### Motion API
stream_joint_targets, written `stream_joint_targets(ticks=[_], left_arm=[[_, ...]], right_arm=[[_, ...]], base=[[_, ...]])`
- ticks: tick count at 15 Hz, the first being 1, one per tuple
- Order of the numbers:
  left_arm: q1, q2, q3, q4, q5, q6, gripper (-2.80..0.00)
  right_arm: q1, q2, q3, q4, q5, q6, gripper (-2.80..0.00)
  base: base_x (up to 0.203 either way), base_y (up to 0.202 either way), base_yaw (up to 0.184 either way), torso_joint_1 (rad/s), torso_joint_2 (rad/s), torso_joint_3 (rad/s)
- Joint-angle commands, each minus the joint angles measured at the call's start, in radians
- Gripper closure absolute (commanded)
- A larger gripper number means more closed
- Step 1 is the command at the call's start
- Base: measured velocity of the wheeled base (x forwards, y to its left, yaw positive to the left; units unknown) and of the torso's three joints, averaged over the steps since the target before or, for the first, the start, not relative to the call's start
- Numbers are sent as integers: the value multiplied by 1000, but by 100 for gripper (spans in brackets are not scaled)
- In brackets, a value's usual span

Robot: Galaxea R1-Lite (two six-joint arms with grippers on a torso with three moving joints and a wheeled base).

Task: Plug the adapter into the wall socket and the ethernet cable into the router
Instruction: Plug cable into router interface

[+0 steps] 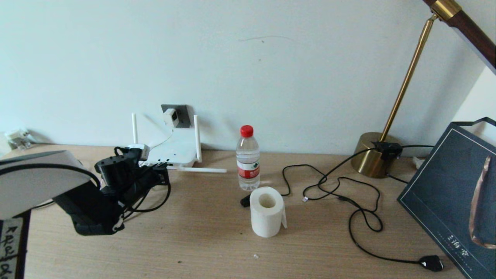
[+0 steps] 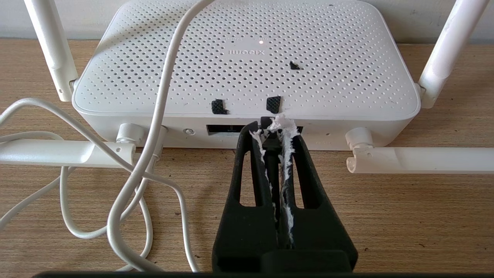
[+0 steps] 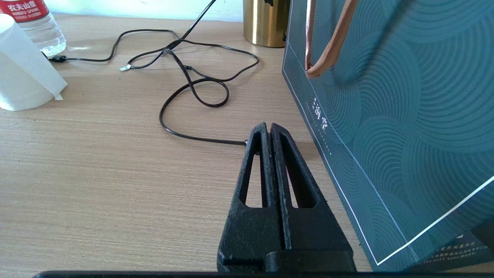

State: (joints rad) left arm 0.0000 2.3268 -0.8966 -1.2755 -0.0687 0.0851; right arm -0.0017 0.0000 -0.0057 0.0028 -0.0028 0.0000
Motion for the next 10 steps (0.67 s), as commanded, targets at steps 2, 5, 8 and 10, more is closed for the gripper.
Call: stream_joint_targets(ticks=[2, 5, 8, 10], left_arm=[[0, 6, 1, -4, 0, 1, 0], [0, 13, -1, -4, 0, 1, 0], [0, 18, -5, -5, 0, 1, 0], [0, 22, -7, -5, 0, 1, 0]], right_arm=[[0, 0, 0, 0, 0, 0, 0], [0, 0, 0, 0, 0, 0, 0], [0, 0, 0, 0, 0, 0, 0], [0, 0, 0, 0, -2, 0, 0]], base=[[0, 0, 0, 0, 0, 0], [0, 0, 0, 0, 0, 0], [0, 0, 0, 0, 0, 0], [0, 0, 0, 0, 0, 0]])
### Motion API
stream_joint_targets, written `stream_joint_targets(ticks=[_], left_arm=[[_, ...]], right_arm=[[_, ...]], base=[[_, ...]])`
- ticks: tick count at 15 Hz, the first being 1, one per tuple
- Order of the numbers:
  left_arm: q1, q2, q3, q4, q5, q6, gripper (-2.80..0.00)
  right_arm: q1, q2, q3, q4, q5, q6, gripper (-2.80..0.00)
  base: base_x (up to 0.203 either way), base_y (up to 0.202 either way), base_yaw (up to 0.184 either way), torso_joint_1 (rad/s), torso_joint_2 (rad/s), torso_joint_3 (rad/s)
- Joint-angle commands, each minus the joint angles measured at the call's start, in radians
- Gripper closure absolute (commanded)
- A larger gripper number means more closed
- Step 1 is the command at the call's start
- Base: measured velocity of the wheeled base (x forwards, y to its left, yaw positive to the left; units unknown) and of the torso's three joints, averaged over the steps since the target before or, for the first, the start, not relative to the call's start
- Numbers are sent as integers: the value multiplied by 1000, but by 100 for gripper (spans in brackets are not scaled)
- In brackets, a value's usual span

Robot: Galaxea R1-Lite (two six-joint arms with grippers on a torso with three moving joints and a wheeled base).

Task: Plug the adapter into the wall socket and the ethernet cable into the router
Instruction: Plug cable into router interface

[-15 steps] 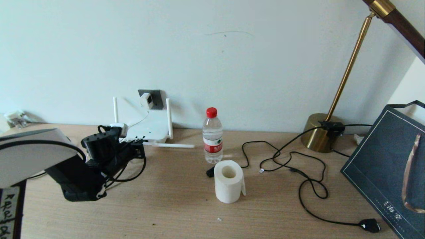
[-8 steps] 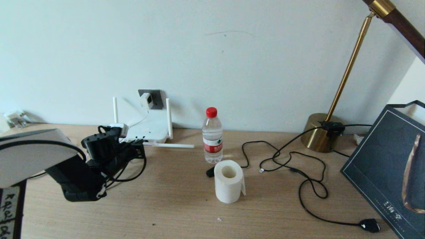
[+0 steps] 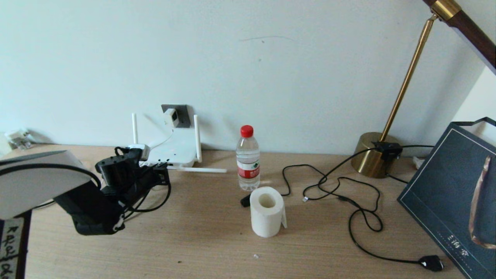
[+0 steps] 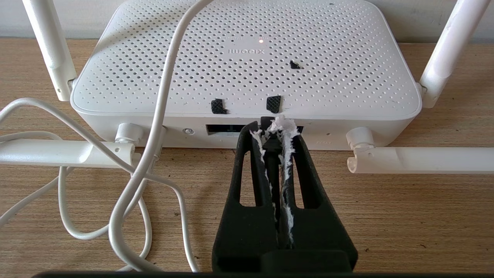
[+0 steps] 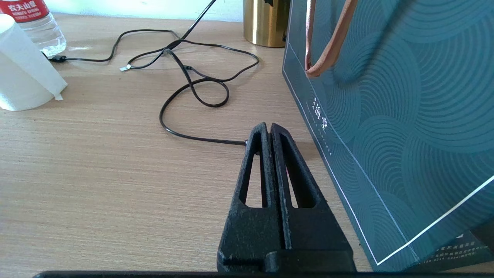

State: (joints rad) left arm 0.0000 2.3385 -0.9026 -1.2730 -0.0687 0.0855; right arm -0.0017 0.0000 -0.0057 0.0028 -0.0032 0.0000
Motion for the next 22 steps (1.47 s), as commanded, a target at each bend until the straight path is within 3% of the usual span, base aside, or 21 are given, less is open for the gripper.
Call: stream_joint_targets(ticks=[1, 22], left_arm=[[0, 10, -1, -8, 0, 0, 0], [-1, 37, -3, -20, 0, 0, 0]], right_arm=[[0, 0, 0, 0, 0, 0, 0], [0, 0, 0, 0, 0, 0, 0]], base=[[0, 0, 0, 0, 0, 0], [0, 0, 0, 0, 0, 0]])
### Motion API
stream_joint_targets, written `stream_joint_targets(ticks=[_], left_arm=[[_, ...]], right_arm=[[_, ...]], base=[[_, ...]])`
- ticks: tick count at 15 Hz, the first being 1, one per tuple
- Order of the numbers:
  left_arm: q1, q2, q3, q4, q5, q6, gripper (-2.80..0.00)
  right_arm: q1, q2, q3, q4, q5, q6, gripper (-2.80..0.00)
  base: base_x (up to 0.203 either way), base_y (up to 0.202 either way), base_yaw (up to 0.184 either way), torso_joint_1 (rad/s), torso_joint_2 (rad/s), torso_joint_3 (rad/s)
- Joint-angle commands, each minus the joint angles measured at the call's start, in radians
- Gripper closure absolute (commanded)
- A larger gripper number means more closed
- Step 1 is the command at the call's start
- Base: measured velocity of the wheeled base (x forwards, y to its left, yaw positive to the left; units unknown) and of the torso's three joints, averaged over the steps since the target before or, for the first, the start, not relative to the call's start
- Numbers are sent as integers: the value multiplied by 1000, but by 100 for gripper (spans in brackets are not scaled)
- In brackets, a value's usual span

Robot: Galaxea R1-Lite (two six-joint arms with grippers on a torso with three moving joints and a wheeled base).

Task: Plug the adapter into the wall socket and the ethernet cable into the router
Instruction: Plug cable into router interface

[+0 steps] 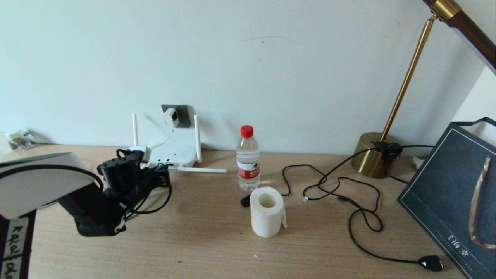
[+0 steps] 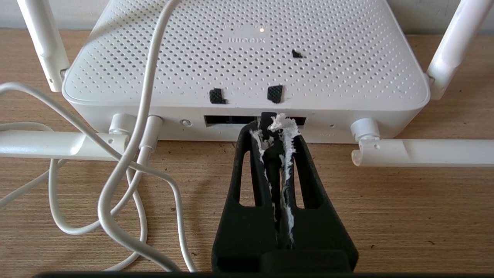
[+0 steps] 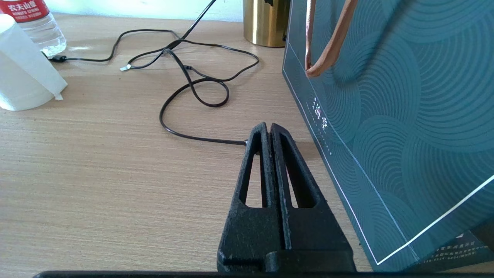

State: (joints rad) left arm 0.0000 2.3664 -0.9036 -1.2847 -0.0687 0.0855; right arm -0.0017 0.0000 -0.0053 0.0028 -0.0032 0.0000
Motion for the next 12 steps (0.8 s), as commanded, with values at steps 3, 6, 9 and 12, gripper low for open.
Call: stream_joint_targets(ticks=[3, 6, 9, 12], left_arm=[[-2, 14, -8, -8, 0, 0, 0], [-2, 14, -8, -8, 0, 0, 0], [-3, 14, -9, -8, 0, 1, 0], [-2, 13, -9, -8, 0, 1, 0]], right_arm=[[0, 0, 0, 0, 0, 0, 0], [0, 0, -1, 0, 0, 0, 0], [0, 0, -1, 0, 0, 0, 0], [0, 0, -1, 0, 0, 0, 0]], base=[[0, 0, 0, 0, 0, 0], [0, 0, 0, 0, 0, 0], [0, 0, 0, 0, 0, 0], [0, 0, 0, 0, 0, 0]])
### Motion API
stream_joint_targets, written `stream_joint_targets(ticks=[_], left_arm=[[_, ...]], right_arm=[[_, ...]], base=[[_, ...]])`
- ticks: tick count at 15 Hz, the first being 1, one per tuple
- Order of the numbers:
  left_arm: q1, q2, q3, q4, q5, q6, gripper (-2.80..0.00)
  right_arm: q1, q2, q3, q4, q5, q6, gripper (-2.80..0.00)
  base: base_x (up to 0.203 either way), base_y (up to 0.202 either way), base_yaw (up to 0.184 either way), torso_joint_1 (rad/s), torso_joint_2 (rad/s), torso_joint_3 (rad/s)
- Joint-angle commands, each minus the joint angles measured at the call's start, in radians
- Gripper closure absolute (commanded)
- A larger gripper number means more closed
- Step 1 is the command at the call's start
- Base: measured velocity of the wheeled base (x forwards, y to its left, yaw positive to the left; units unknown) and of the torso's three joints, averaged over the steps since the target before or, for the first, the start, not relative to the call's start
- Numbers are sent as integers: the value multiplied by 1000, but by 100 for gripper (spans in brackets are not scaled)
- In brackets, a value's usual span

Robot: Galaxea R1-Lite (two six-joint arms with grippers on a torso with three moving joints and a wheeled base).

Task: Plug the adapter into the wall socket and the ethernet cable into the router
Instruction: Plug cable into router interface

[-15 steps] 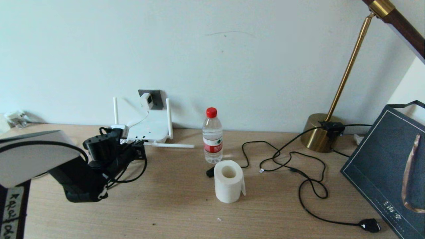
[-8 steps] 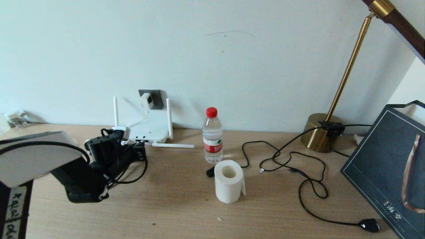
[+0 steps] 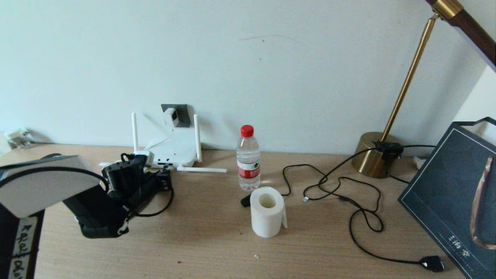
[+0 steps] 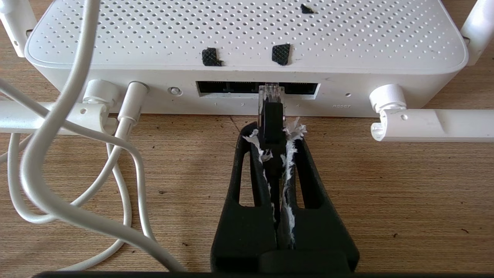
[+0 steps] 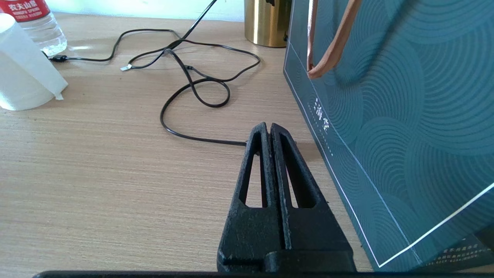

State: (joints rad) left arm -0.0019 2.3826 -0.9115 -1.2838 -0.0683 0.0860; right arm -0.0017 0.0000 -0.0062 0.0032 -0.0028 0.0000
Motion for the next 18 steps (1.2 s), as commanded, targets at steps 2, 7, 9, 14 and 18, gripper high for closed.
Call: stream_joint_targets(ticks=[2, 7, 9, 14, 18], left_arm=[[0, -5, -6, -9, 1, 1, 0], [0, -18, -4, -10, 1, 1, 0], [0, -28, -3, -9, 1, 1, 0], [0, -71, 8, -2, 1, 9, 0], [0, -97, 37, -2, 1, 16, 0]], right_arm=[[0, 0, 0, 0, 0, 0, 0], [0, 0, 0, 0, 0, 0, 0], [0, 0, 0, 0, 0, 0, 0], [0, 0, 0, 0, 0, 0, 0], [0, 0, 0, 0, 0, 0, 0]], base=[[0, 0, 0, 0, 0, 0], [0, 0, 0, 0, 0, 0], [0, 0, 0, 0, 0, 0], [0, 0, 0, 0, 0, 0], [0, 0, 0, 0, 0, 0]])
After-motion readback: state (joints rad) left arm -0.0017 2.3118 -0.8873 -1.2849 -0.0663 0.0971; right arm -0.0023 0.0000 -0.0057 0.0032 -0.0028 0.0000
